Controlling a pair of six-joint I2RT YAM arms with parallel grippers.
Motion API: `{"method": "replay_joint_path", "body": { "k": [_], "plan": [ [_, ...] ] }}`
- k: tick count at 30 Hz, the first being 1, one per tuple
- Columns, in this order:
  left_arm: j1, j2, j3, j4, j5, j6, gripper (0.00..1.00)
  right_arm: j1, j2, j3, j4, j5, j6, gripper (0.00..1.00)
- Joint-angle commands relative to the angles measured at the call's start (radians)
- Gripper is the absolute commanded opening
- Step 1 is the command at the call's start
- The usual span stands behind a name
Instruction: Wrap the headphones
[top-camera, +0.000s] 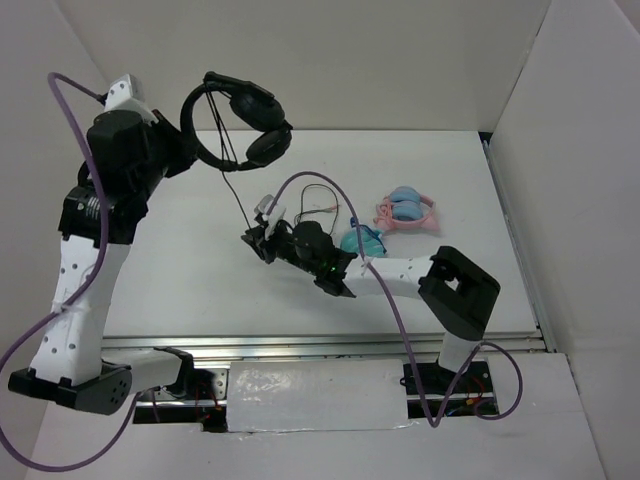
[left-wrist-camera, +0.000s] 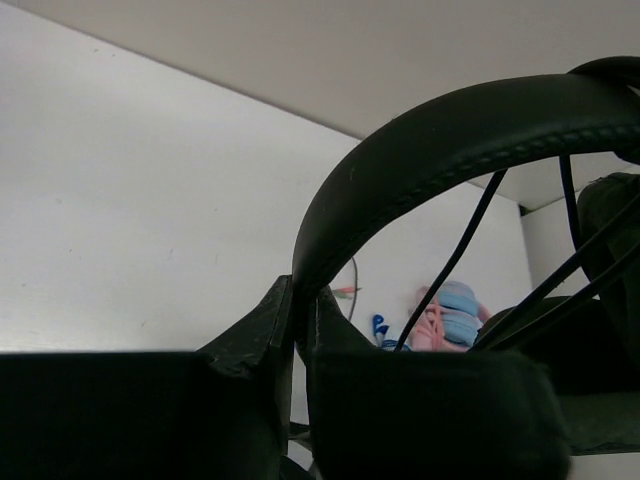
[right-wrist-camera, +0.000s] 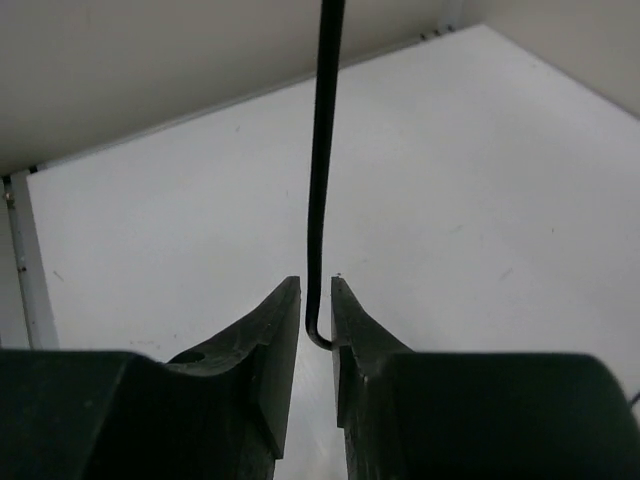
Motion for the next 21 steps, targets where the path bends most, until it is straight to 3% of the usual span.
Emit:
{"method": "replay_joint_path", "body": {
  "k": [1,3,6,12,18,20,21],
  "plan": [
    [0.004,-0.063,0.065,0.085,0.090,0.005,0.00,0.000,0.074,-0.053,0.474,-0.026,-0.029,0.28],
    [0.004,-0.074,0.094,0.067,0.125,0.013,0.00,-0.001,0.158,-0.059,0.618,0.019,-0.038,0.41],
    [0.004,-0.080,0.178,0.033,0.160,0.033,0.00,-0.007,0.248,0.009,0.651,0.103,-0.077,0.53],
    [0.004,-0.063,0.385,-0.013,0.260,0.065,0.00,-0.093,0.295,0.170,0.394,-0.028,0.012,0.52],
    [0.003,-0.049,0.490,-0.027,0.326,0.077,0.00,-0.202,0.371,0.337,0.233,-0.206,0.164,0.49],
    [0.004,-0.049,0.520,-0.028,0.356,0.086,0.00,-0.231,0.403,0.414,0.161,-0.257,0.192,0.30],
    [0.004,-0.049,0.531,-0.033,0.357,0.086,0.00,-0.242,0.412,0.443,0.138,-0.280,0.198,0.30]
  ]
}}
